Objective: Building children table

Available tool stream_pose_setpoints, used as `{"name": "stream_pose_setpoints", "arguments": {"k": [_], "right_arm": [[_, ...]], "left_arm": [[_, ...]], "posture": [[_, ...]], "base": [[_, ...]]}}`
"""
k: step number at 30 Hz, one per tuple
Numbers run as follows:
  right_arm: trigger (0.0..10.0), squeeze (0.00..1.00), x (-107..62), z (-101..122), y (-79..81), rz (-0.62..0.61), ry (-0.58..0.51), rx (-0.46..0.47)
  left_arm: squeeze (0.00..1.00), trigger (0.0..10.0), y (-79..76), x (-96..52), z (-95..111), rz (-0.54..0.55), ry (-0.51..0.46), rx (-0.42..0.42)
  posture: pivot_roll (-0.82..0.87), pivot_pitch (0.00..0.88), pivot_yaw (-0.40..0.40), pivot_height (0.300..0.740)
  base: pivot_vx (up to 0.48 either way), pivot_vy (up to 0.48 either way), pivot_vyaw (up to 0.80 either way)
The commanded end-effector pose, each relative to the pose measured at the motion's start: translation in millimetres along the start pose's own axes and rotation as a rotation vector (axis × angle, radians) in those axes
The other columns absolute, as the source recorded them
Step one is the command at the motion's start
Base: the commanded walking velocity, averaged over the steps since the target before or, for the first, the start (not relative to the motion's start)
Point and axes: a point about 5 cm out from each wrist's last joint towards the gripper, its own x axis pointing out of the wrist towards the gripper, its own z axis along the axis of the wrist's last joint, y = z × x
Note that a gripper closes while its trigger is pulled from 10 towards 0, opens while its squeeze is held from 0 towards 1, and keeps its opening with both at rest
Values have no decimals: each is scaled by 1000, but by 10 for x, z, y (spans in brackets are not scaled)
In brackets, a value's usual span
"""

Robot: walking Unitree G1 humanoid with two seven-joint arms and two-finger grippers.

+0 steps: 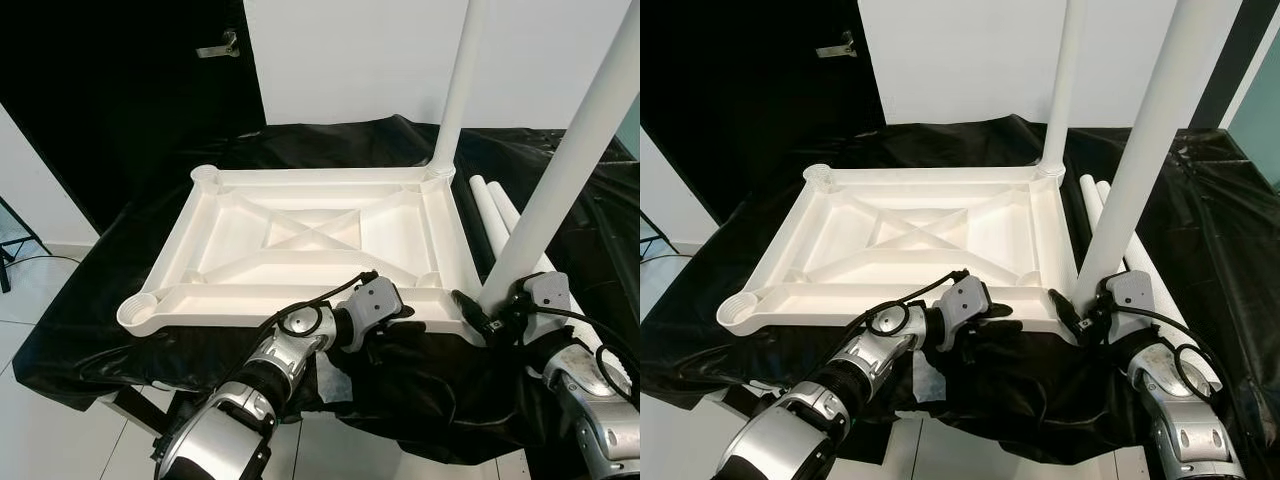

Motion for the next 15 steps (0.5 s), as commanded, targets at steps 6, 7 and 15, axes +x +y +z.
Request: {"name": "stream_pose_setpoints", "arguments": {"k": [6, 7, 15], "right_arm": [[0, 0, 119, -196, 473, -150, -7, 246], [0, 0, 119, -196, 473, -150, -7, 246], [0, 0, 117, -194, 453, -467, -88, 445]], "left_arm": [[0, 10000, -288, -61, -471, -126, 202, -132], [0, 10000, -288, -61, -471, -126, 202, -132], [0, 10000, -283, -57, -468, -123, 203, -131]], "posture": [[-168, 0, 53, 740], [-168, 0, 53, 740], [-158, 0, 44, 740]], "base": [[0, 0, 0], [0, 0, 0], [0, 0, 0]]}}
